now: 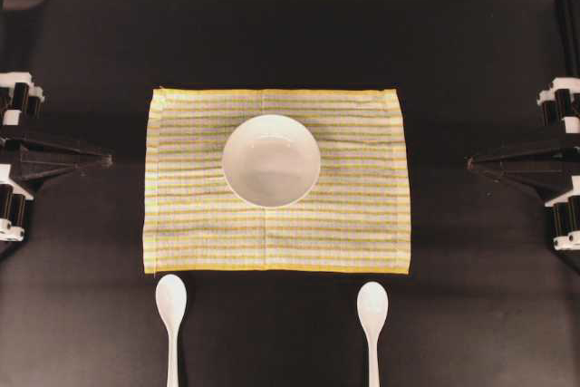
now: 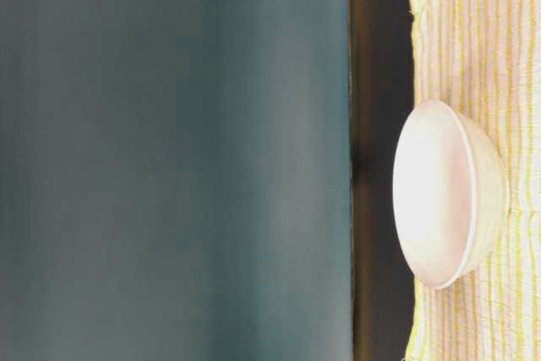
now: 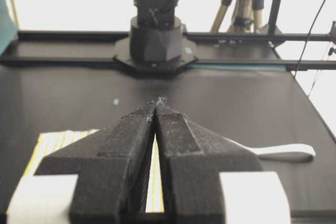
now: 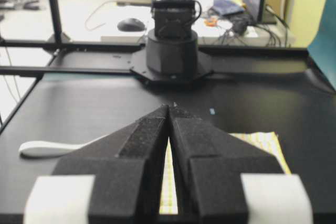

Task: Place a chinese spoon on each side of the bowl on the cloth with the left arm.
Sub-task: 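Move the left gripper across the cloth toward the right white spoon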

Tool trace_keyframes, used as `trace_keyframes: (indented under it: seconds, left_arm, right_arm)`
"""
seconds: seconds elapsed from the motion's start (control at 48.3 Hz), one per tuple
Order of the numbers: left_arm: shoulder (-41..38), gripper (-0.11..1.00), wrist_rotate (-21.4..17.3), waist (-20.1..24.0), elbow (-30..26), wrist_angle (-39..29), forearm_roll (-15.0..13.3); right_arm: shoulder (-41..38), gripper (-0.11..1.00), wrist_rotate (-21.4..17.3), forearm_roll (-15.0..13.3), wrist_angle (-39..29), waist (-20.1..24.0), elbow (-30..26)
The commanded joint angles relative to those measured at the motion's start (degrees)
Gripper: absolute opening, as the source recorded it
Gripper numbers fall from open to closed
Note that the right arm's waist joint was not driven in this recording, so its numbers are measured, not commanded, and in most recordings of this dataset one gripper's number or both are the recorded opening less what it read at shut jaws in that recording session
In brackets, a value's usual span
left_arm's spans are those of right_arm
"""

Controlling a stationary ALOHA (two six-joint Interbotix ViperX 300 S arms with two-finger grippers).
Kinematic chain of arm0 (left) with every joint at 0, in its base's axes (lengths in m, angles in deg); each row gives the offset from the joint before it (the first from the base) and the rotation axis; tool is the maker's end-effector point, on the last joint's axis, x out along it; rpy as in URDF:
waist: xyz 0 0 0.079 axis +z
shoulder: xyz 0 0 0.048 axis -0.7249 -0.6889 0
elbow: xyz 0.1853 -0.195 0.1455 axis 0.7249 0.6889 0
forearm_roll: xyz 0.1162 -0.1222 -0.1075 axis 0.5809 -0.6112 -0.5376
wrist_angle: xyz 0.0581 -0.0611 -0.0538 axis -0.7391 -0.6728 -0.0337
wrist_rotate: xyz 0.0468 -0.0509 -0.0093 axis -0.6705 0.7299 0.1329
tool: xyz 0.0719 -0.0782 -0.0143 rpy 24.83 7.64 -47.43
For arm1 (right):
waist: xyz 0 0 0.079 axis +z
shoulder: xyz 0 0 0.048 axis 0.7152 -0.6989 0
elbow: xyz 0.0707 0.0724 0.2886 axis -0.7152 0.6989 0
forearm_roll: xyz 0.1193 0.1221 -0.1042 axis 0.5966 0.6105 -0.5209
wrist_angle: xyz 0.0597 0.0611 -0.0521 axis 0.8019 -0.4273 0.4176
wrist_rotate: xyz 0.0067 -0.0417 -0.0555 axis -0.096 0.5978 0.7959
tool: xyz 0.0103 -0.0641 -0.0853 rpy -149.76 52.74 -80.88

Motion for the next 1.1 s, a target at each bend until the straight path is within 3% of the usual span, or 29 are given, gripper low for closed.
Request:
trace_keyframes:
  seconds: [0.0,0.083,0.166,0.414,0.767,0.912,1.077]
  left_arm:
    - [-5.3,0.05,1.7,-4.7,-4.6,0.4,2.4]
    - [-10.5,0.02,3.4,-6.9,-7.5,0.4,2.4]
    - [-16.1,0.00,6.2,-7.6,-10.1,0.4,2.4]
    - [-31.3,0.00,17.8,-7.3,-18.7,-0.5,2.5]
    - [-49.3,0.03,24.6,-5.4,-35.4,-17.9,2.4]
    - [-56.6,0.21,28.1,-4.5,-41.8,-23.5,2.5]
    - [-62.8,0.62,28.9,-4.5,-47.5,-27.4,2.5]
  right_arm:
    - [-0.3,0.03,-0.4,0.1,0.3,0.0,-0.2]
    - [0.5,0.09,-0.4,0.1,-0.7,0.0,0.7]
    - [1.4,0.00,-0.6,0.2,-1.7,0.0,0.9]
    - [3.3,0.00,-0.5,1.0,-3.3,0.0,1.1]
    - [3.3,0.00,-0.6,1.1,-4.7,0.0,1.4]
    - [3.2,0.00,-0.6,1.2,-4.8,0.0,1.7]
    - [3.2,0.00,-0.6,1.2,-4.7,0.0,1.7]
